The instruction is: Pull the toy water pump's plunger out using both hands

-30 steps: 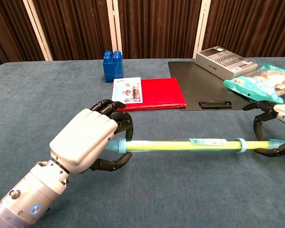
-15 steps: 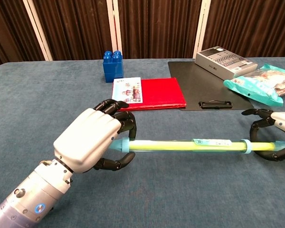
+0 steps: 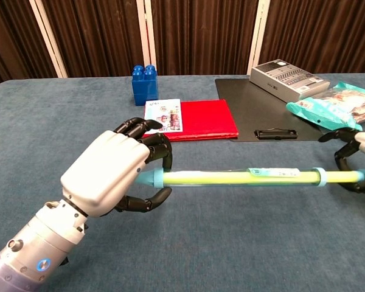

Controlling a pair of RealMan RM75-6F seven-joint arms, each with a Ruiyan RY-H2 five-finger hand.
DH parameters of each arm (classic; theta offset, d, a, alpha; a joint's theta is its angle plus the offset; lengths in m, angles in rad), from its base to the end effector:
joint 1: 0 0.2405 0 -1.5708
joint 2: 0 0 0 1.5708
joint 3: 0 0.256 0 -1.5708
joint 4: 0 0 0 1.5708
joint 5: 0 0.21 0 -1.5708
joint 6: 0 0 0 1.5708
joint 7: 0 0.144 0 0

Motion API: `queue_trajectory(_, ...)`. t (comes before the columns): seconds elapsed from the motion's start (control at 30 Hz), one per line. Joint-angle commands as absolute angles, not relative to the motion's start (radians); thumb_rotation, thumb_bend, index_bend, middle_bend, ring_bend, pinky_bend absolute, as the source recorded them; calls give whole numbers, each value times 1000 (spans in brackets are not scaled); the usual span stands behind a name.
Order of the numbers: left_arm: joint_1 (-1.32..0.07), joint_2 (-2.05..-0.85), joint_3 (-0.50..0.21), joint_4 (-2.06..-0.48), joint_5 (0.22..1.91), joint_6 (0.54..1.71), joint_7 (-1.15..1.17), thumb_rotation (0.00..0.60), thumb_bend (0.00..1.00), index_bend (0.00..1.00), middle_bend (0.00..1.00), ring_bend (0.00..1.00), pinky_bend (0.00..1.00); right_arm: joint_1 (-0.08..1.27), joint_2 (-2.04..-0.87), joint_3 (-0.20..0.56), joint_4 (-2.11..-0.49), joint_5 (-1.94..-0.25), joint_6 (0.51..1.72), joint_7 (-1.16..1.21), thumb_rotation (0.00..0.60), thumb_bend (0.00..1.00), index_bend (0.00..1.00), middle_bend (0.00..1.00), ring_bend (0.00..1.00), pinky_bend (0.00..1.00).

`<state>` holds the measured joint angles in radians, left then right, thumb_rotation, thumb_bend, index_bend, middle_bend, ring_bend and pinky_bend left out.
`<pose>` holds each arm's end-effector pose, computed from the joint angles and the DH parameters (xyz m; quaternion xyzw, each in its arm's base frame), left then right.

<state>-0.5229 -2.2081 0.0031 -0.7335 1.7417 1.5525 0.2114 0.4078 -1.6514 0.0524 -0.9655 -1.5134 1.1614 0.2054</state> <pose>-0.1232 0.2342 -0.1254 -0.7057 -0.1704 -0.5495 0.4135 -0.3070 -0.2884 -0.0005 0.6818 -0.4125 0.3848 0.4658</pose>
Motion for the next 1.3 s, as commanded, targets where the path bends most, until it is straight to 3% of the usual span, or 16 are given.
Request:
queue_trajectory(0.03,-518,-2192,7,-759,1752,1574,218,600,467,752,309,128,138,405,-1640,63,-971,-1500,1164,204,600,458,753,157,17,132)
queue_trajectory(0.57,-500,-2105,15,-904,1790,1641,263,600,467,753,311,127,138,401,-1616,82,-990,-1476,1179,184,600,415,755,162,22,132)
queue_trajectory(0.9,-508,-2018,19,-1063,1788,1610,203,600,467,754,318,143,137,410,-1602,87,-962,-1486,1197,165,600,395,766,172,41,133)
queue_trajectory(1.3,-537,-1948,-52,-1145,1792,1621,212,600,467,755,321,143,138,431,-1527,119,-1014,-1492,1228,170,600,383,771,179,51,133)
